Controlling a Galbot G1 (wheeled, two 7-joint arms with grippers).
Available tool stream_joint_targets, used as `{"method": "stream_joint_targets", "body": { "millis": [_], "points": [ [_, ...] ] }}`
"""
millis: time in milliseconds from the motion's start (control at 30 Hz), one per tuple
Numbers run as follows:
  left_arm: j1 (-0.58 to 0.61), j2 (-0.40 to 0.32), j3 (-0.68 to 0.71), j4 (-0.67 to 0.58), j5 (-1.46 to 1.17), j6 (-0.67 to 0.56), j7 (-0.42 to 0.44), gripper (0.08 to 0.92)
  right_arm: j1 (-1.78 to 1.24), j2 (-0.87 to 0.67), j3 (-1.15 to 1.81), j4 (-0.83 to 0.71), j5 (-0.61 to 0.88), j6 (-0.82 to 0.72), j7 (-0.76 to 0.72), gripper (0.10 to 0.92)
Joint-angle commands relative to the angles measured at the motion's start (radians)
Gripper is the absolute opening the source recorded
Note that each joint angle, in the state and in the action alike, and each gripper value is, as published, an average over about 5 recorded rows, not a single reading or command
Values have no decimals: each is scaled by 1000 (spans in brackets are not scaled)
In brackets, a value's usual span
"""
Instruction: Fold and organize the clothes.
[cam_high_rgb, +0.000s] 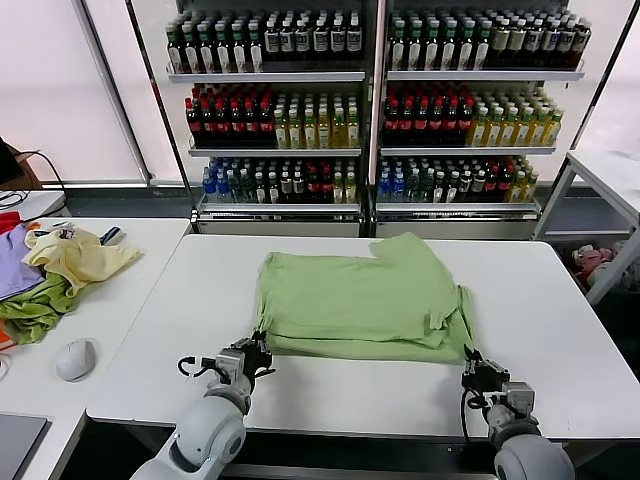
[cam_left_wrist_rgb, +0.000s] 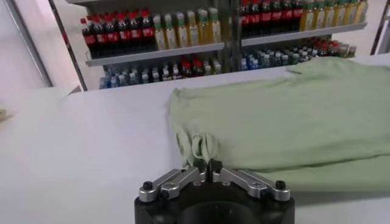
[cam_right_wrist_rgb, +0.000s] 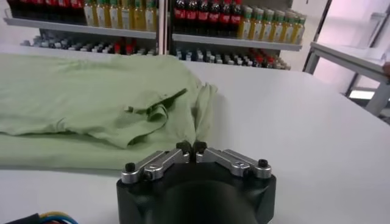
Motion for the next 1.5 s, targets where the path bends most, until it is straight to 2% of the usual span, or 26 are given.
{"method": "stream_joint_targets", "body": {
  "millis": [33, 267, 467, 600, 700, 867, 1000, 1300, 1400, 1500],
  "points": [
    [270, 24, -48, -245, 34, 0, 0, 99, -207, 0, 60, 150, -37, 6, -11, 125],
    [389, 43, -99, -323, 49, 0, -5, 99, -302, -18, 87, 201, -78, -2, -35, 125],
    [424, 45, -105, -342, 91, 1, -5, 99, -312, -23, 93, 213, -114, -21, -56, 126],
    [418, 53, -107, -339, 106, 2, -3, 100, -287, -18, 92, 226, -121, 18, -59, 175],
    [389, 66, -108, -336, 102, 1, -2, 132, -252, -20, 94, 247, -96, 58, -44, 252],
    [263, 75, -107, -285, 70, -6, -6, 269, -146, -50, 90, 246, -31, 60, -4, 398],
    [113, 76, -81, -186, 27, -28, -20, 382, 8, -87, 55, 170, 23, 23, 19, 511],
    [-269, 6, 26, 147, -74, -34, -31, 641, 492, -119, -172, -188, 115, -69, 56, 766],
    [-355, -31, 57, 249, -90, -31, -29, 728, 629, -122, -240, -304, 161, -86, 59, 812],
    [-426, -77, 78, 349, -90, -31, -28, 795, 728, -114, -299, -414, 198, -91, 60, 821]
  ]
}}
